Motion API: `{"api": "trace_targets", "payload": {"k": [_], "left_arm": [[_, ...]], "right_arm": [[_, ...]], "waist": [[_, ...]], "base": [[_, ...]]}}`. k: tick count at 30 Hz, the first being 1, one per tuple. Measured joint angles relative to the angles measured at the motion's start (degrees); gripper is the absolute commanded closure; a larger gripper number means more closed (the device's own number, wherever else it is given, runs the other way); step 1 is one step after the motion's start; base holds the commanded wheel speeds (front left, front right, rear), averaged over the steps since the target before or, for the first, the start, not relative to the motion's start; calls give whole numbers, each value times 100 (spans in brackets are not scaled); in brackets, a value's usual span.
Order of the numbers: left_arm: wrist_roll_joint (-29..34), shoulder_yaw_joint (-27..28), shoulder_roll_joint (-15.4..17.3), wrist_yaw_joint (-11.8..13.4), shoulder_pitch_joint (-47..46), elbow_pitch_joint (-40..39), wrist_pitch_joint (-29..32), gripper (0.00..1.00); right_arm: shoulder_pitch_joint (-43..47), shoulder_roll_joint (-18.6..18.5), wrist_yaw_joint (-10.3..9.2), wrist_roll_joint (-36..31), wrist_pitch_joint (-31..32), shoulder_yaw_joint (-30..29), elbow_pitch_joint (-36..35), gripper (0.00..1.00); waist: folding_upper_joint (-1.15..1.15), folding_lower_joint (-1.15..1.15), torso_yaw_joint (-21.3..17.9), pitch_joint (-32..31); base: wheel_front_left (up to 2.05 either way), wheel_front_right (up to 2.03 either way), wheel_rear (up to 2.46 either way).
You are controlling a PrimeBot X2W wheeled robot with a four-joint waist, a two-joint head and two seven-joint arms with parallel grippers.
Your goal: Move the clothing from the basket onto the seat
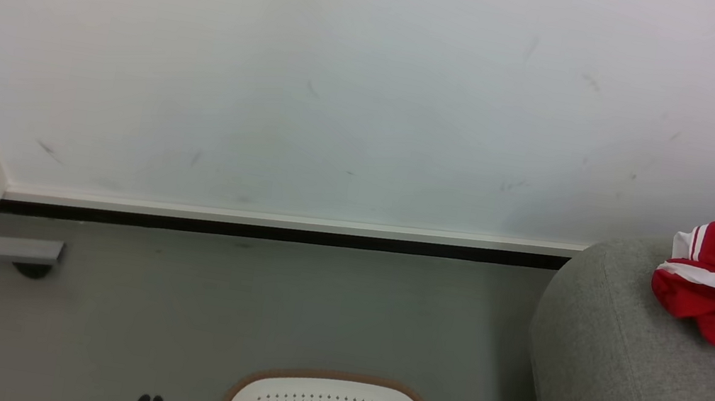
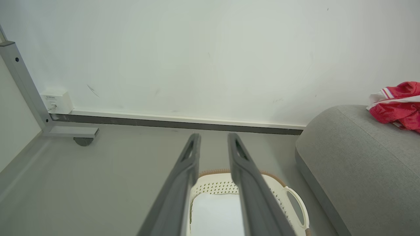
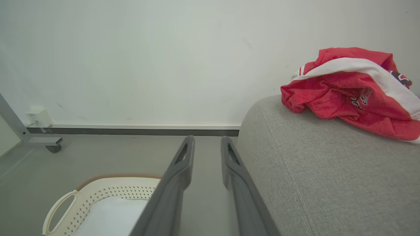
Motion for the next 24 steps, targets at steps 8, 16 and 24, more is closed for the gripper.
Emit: {"api": "trace_targets", "payload": {"k": [8,16,24], "left_arm": [[-632,86,-25,0,10,134,233,100],[-1464,167,-25,-1,-79,107,415,100],[-2243,227,-25,-2,-181,80,613,100]], "right_arm": [[68,21,0,646,226,-83,79,100],[60,24,0,1510,409,-149,-80,100],[39,25,0,2288,609,-225,-191,100]], "waist": [[0,0,13,23],[0,0,29,50],[0,0,44,77]], "base": [[0,0,0],[0,0,0],[0,0,0]]}}
